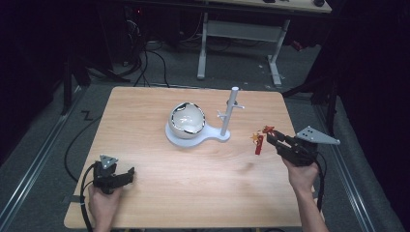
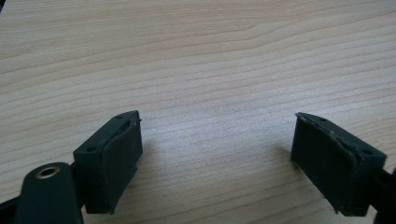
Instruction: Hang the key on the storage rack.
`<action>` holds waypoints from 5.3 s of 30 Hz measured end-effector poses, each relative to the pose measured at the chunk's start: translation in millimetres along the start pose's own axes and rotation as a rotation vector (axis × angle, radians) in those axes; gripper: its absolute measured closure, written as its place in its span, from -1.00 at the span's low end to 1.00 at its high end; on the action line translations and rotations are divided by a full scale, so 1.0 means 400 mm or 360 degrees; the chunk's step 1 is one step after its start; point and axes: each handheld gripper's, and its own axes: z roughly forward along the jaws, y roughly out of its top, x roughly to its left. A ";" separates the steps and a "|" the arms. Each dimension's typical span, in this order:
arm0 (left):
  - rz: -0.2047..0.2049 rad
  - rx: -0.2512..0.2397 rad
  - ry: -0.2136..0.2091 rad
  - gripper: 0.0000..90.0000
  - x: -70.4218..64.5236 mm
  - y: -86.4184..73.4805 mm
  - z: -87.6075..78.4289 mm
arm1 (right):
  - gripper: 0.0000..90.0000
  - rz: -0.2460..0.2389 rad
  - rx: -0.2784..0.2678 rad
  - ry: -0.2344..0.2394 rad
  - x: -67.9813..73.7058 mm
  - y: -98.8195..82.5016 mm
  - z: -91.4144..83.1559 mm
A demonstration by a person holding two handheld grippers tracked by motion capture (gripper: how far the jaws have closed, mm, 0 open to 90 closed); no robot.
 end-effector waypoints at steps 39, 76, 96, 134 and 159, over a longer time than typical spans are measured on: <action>0.0000 0.0000 -0.0001 -0.62 0.000 0.000 0.000 | 0.52 -0.0081 -0.0071 0.0099 0.036 0.134 0.066; 0.0002 0.0000 -0.0003 -0.62 0.000 0.000 0.000 | 0.52 -0.0068 0.0026 0.0037 0.024 0.189 0.160; 0.0002 0.0000 -0.0002 -0.62 0.000 0.000 0.001 | 0.52 0.0000 0.0069 0.0022 -0.004 0.141 0.168; 0.0004 0.0000 -0.0002 -0.62 0.000 0.001 0.001 | 0.51 0.0022 0.0162 0.0016 0.006 0.084 0.196; 0.0005 0.0001 -0.0002 -0.62 0.000 0.001 0.001 | 0.51 0.0098 0.0201 0.0018 0.017 0.015 0.264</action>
